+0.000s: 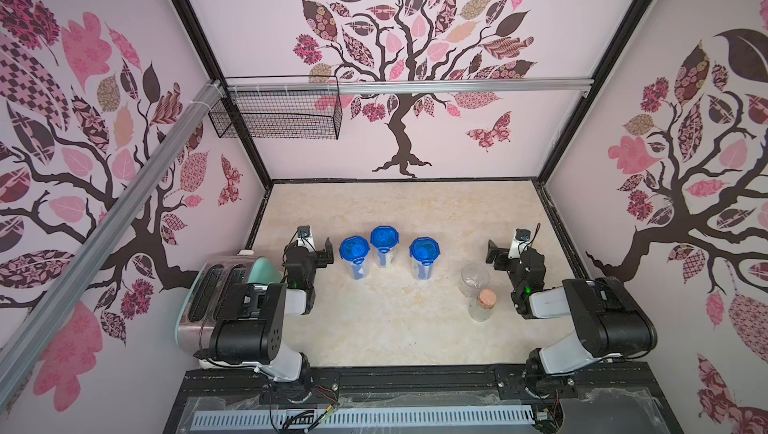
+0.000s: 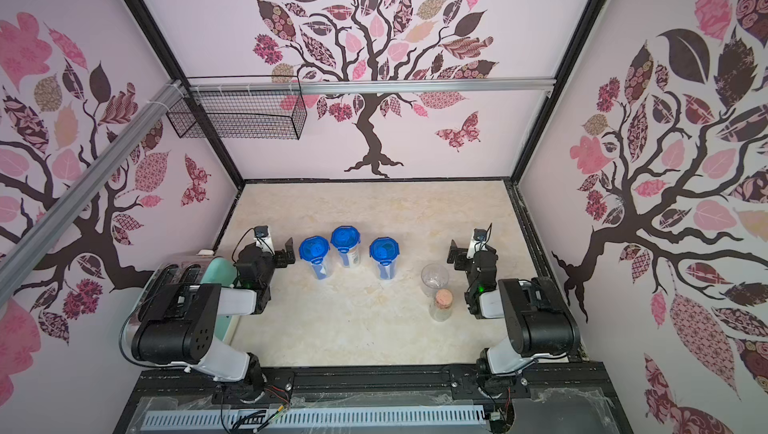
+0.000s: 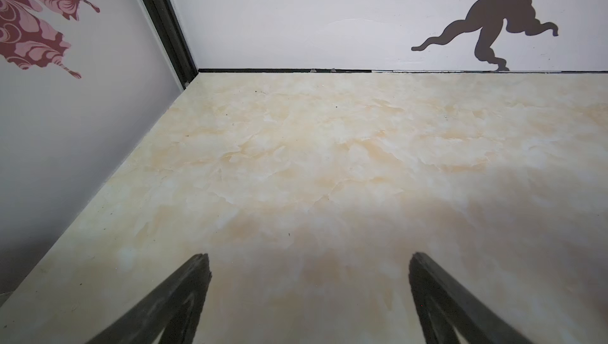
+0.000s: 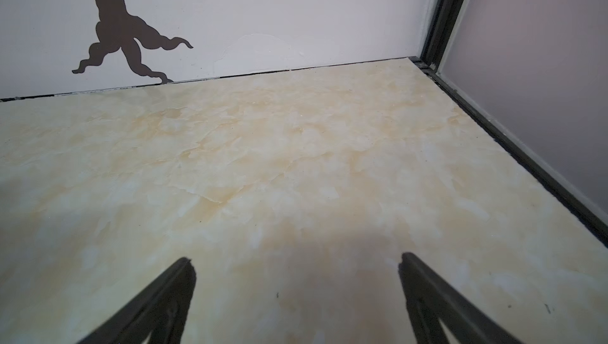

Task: Take out toiletry kits
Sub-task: Pick up the container from the center of the board.

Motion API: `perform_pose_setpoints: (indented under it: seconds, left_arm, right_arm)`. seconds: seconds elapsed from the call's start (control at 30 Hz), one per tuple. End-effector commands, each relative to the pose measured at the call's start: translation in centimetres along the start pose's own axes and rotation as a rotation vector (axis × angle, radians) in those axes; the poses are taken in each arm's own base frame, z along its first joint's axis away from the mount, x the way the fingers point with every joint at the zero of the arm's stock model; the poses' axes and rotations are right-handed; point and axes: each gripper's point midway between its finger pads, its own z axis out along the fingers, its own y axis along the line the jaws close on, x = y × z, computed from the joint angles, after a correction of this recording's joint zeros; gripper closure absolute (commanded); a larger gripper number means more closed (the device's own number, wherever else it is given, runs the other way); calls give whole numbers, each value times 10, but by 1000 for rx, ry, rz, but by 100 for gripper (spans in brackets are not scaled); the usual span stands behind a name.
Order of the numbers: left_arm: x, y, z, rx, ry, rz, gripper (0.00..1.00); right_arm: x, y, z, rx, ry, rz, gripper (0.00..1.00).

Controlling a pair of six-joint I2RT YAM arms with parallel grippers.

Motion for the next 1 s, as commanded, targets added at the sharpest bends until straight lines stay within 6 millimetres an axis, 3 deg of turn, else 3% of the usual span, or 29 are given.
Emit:
perform_pose_setpoints:
  seconds: [0.0,0.77,0.97]
  left_arm:
    - [0,0,-2,-7,-14,14,2]
    - [-1,0,-1,-12,-11,7,2]
    - [1,3,5,55,21,-36,2]
  right_arm:
    - [-12,1,3,7,-36,-7,1]
    - [-12,1,2,15,-40,-14,1]
    - [-13,1,3,14,-39,-13,1]
